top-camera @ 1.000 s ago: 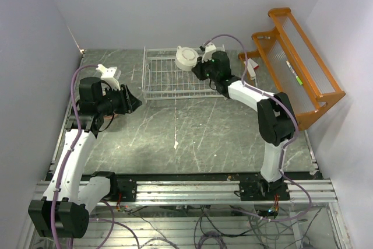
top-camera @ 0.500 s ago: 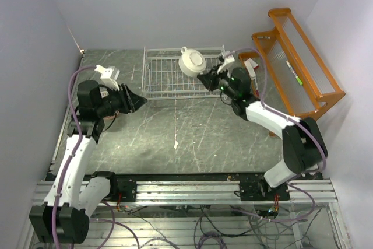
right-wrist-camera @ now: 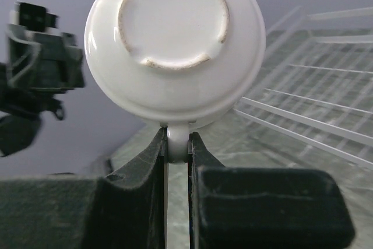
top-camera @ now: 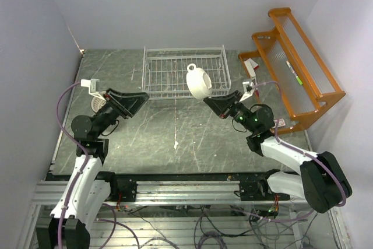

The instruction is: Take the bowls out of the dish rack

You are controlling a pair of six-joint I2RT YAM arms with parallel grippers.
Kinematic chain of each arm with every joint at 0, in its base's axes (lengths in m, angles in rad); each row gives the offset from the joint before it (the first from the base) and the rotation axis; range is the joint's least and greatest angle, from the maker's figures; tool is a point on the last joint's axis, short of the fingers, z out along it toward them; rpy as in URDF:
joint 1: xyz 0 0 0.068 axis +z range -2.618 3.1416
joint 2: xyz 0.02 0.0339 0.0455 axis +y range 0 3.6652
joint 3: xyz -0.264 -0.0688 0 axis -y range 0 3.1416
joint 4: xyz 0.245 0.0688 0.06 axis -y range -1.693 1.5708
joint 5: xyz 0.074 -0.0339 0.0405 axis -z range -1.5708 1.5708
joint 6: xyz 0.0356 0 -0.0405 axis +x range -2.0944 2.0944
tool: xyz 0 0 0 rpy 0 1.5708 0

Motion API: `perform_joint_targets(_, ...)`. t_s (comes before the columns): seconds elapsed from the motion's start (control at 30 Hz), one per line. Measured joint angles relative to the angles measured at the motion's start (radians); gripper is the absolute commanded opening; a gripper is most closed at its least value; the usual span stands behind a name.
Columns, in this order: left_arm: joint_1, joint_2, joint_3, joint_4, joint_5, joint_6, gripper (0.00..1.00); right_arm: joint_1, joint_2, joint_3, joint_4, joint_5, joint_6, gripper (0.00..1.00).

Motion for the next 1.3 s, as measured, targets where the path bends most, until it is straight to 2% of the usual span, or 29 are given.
perform_joint_targets(0.17,-0.041,0.113,-0.044,0.338,-0.011,-0.169,0.59,0.013,-0.002,-0.047,0.192,-0.040,0.141,0.00)
perform_joint_targets(0.33,-0.196,0.234,-0.080,0.480,-0.061,-0.210,0.59,0.040,0.010,-0.048,0.332,-0.071,0.225,0.00)
perform_joint_targets(0.47,-0.322,0.279,-0.077,0.534,-0.097,-0.187,0.58,0.080,0.038,-0.048,0.395,-0.075,0.254,0.00)
perform_joint_targets(0.67,-0.405,0.344,-0.058,0.594,-0.136,-0.153,0.50,0.129,0.064,-0.048,0.417,-0.076,0.261,0.00)
perform_joint_targets(0.8,-0.433,0.377,-0.052,0.622,-0.153,-0.137,0.45,0.149,0.070,-0.048,0.416,-0.068,0.256,0.00)
perform_joint_targets(1.3,-0.471,0.396,0.013,0.624,-0.174,-0.080,0.43,0.179,0.138,-0.048,0.406,-0.043,0.230,0.00)
